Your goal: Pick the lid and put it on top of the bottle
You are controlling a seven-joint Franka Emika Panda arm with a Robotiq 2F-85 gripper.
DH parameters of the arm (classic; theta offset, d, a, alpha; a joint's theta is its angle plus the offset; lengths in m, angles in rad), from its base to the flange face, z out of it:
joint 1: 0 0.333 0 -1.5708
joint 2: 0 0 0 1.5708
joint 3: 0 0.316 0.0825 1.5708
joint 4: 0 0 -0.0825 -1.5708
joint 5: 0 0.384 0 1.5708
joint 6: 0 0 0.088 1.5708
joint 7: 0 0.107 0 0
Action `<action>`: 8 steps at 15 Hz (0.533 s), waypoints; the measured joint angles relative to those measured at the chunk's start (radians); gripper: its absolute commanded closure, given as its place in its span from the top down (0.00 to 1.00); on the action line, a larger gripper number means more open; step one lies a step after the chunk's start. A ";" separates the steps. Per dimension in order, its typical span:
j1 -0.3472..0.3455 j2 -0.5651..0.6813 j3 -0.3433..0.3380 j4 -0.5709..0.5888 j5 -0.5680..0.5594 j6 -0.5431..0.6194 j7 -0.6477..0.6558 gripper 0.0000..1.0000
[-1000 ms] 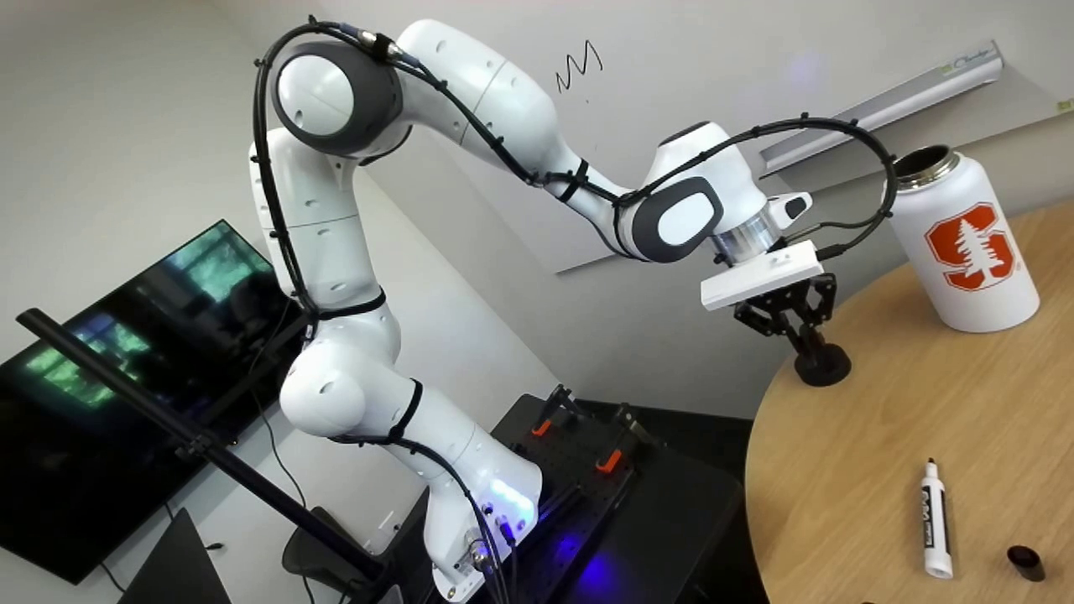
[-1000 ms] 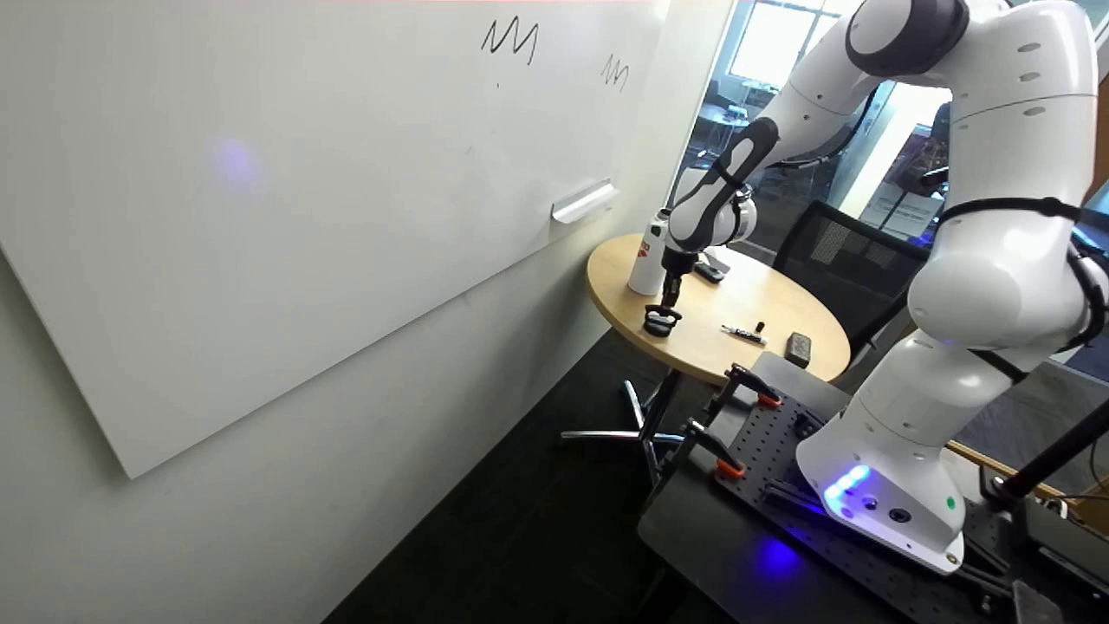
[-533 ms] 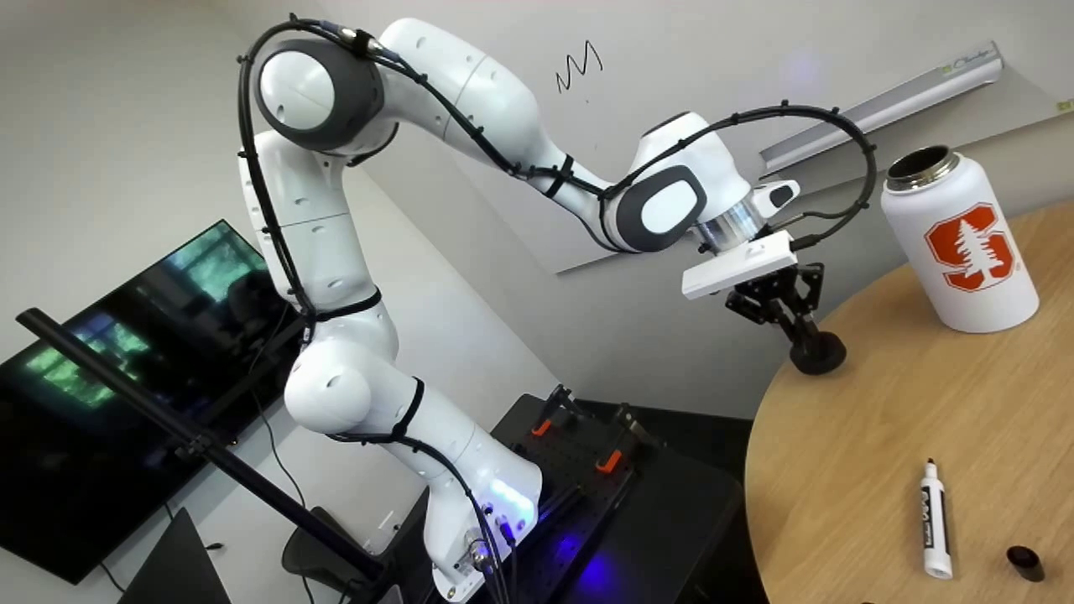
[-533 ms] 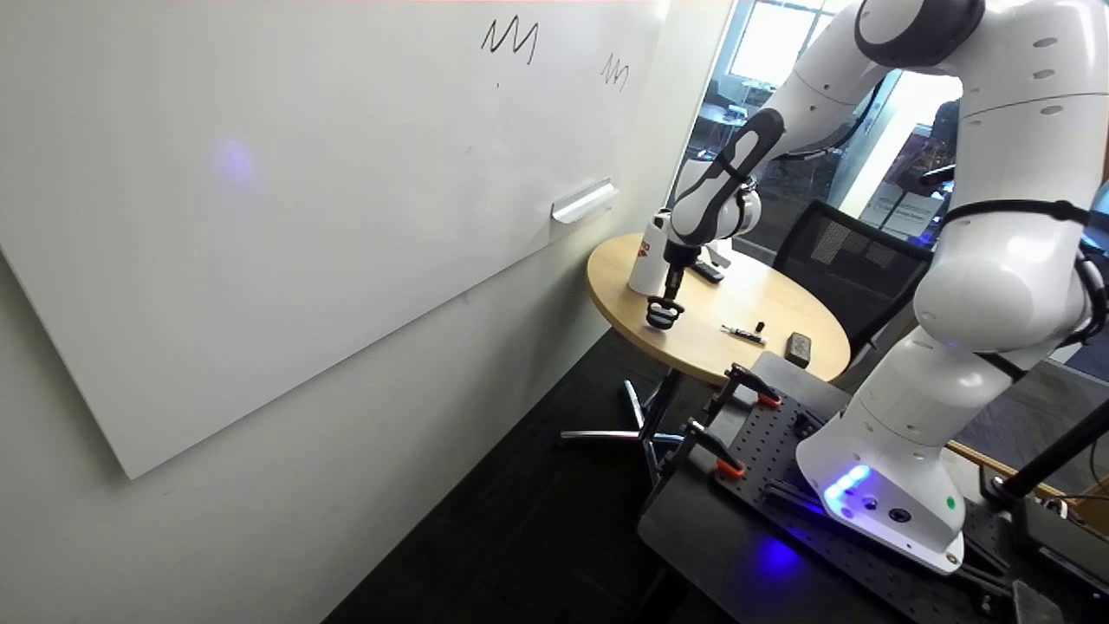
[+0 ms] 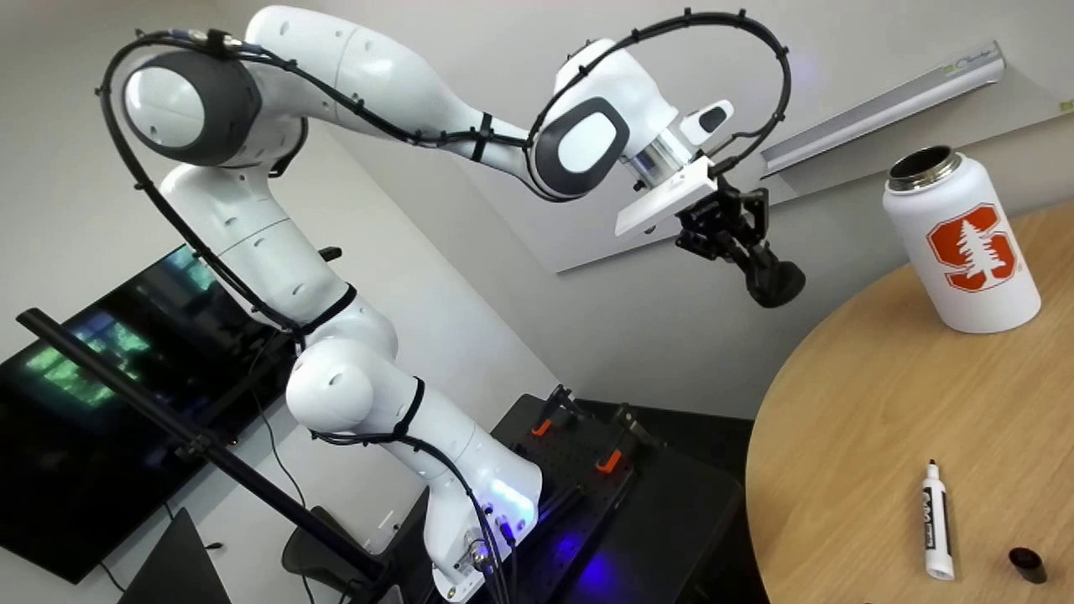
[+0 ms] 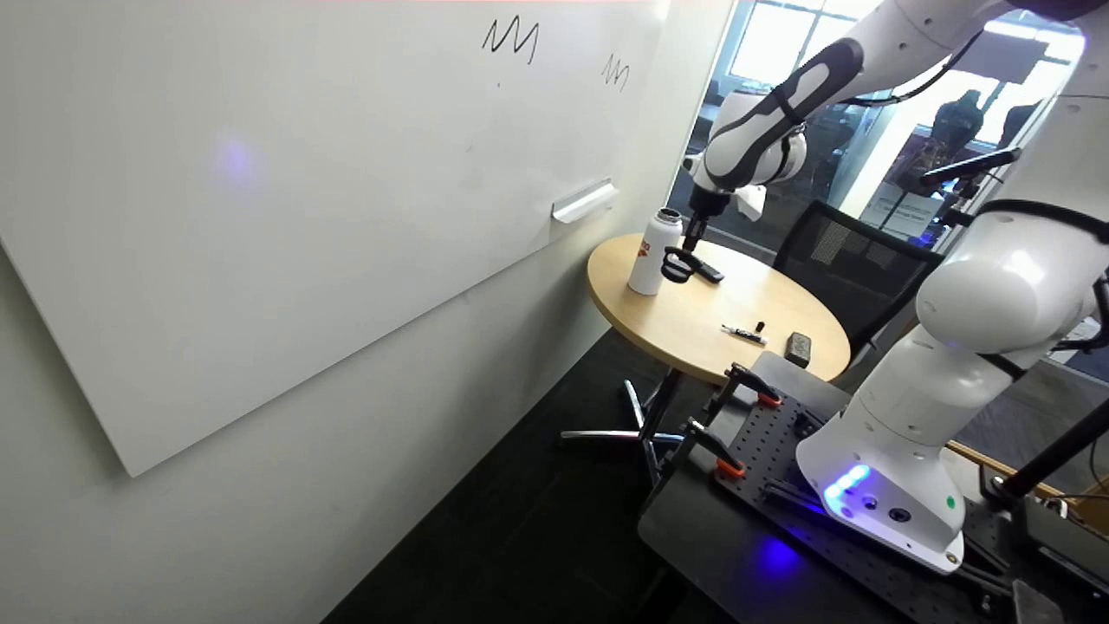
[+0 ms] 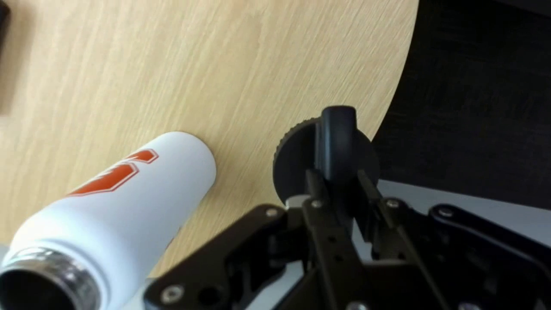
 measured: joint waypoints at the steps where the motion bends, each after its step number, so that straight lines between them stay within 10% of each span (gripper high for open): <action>1: 0.004 -0.046 -0.013 0.000 0.007 -0.034 0.000 0.05; 8: 0.020 -0.189 -0.122 0.132 0.001 -0.289 0.051 0.05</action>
